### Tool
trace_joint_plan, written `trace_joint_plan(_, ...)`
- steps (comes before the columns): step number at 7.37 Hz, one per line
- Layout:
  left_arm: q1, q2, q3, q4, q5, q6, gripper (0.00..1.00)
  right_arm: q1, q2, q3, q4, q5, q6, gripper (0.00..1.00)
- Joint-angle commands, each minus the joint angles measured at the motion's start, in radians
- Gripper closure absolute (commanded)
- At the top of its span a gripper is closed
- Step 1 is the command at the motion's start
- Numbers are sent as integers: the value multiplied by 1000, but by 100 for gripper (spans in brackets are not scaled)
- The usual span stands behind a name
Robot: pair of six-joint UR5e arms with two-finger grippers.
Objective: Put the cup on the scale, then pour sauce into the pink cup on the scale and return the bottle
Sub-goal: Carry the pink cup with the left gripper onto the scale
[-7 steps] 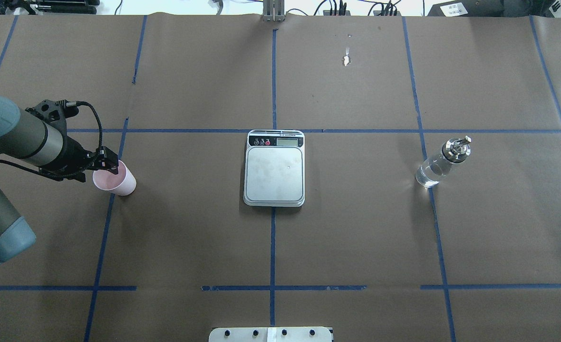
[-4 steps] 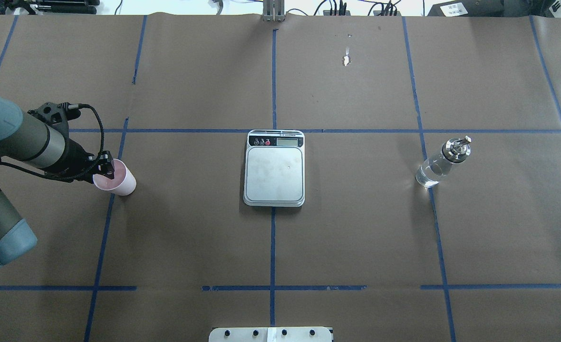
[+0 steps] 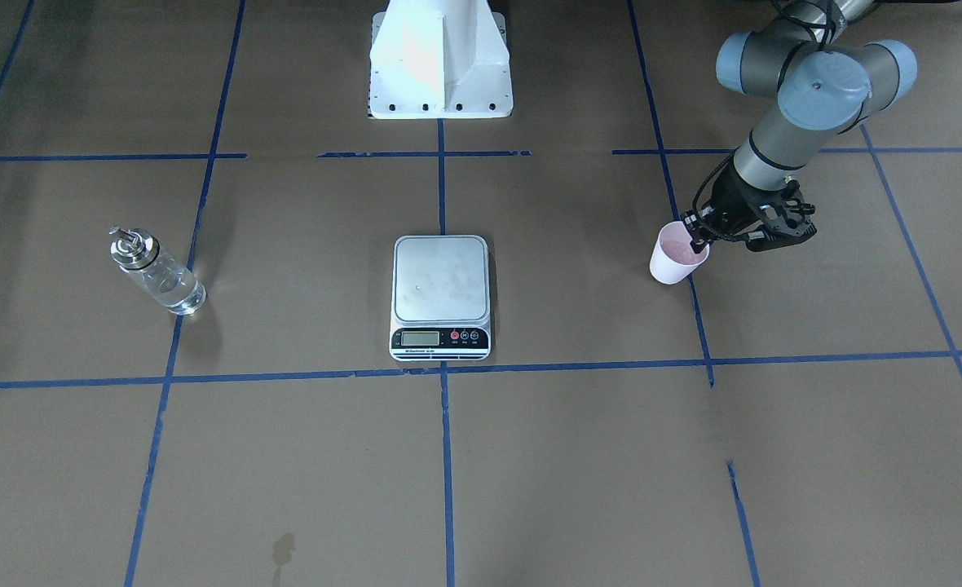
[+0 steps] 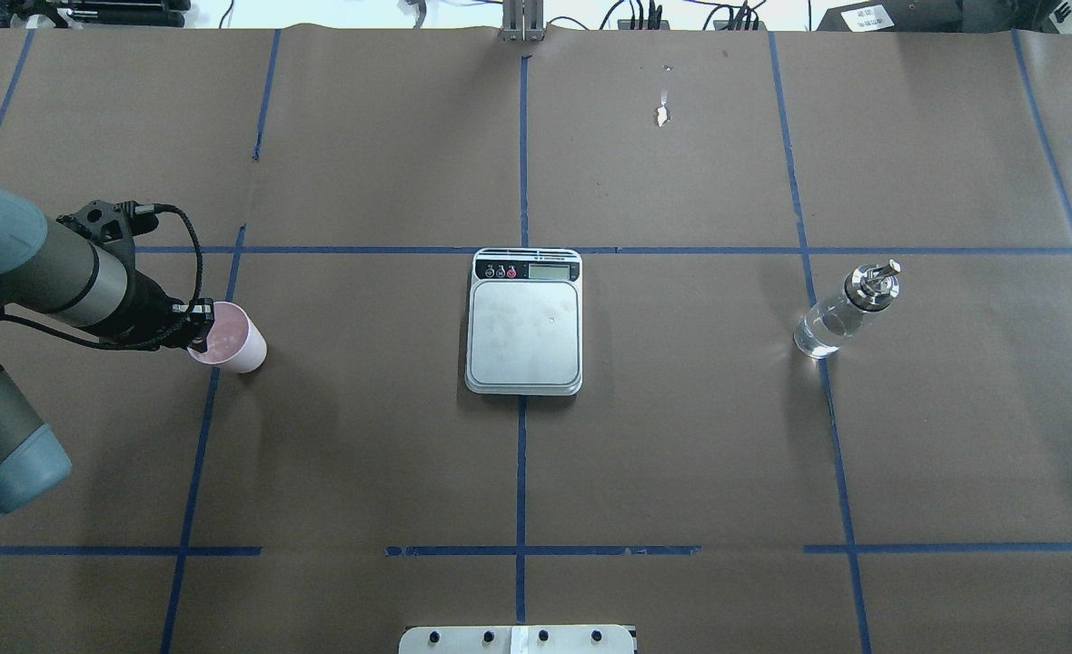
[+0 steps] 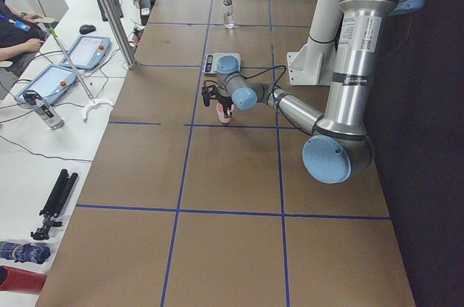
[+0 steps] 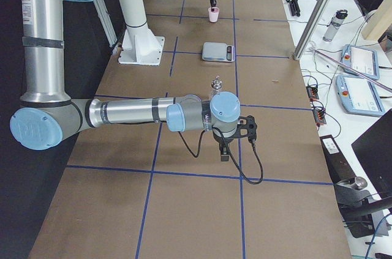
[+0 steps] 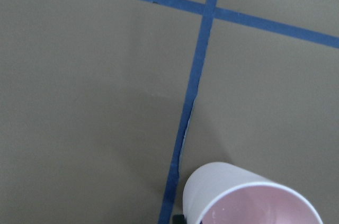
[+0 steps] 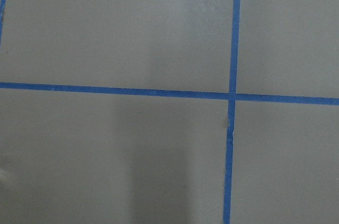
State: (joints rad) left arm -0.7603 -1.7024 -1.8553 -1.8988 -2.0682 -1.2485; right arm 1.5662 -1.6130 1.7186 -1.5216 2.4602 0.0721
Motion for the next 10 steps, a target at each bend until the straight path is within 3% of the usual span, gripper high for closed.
trace_joint_plan(1, -1, -17, -121, 178, -6, 3, 100, 0, 1, -1, 0, 0, 0, 0)
trace_joint_plan(2, -1, -72, -172, 299, -6, 38, 100, 0, 7, 4, -6, 3, 0, 0)
trace_joint_plan(4, -1, -285, -167, 520, -4, 47, 100, -5, 38, 42, -12, 3, 2, 0)
trace_joint_plan(5, 3, -339, -157, 538, -7, 29, 100, -5, 16, 41, -5, -1, 2, 0)
trace_joint_plan(9, 16, -639, 121, 534, -58, -136, 100, -9, 15, 41, -5, -12, 6, 0)
trace_joint_plan(10, 47, -666, 164, 524, -56, -176, 100, -9, 10, 39, -3, -12, 8, 0)
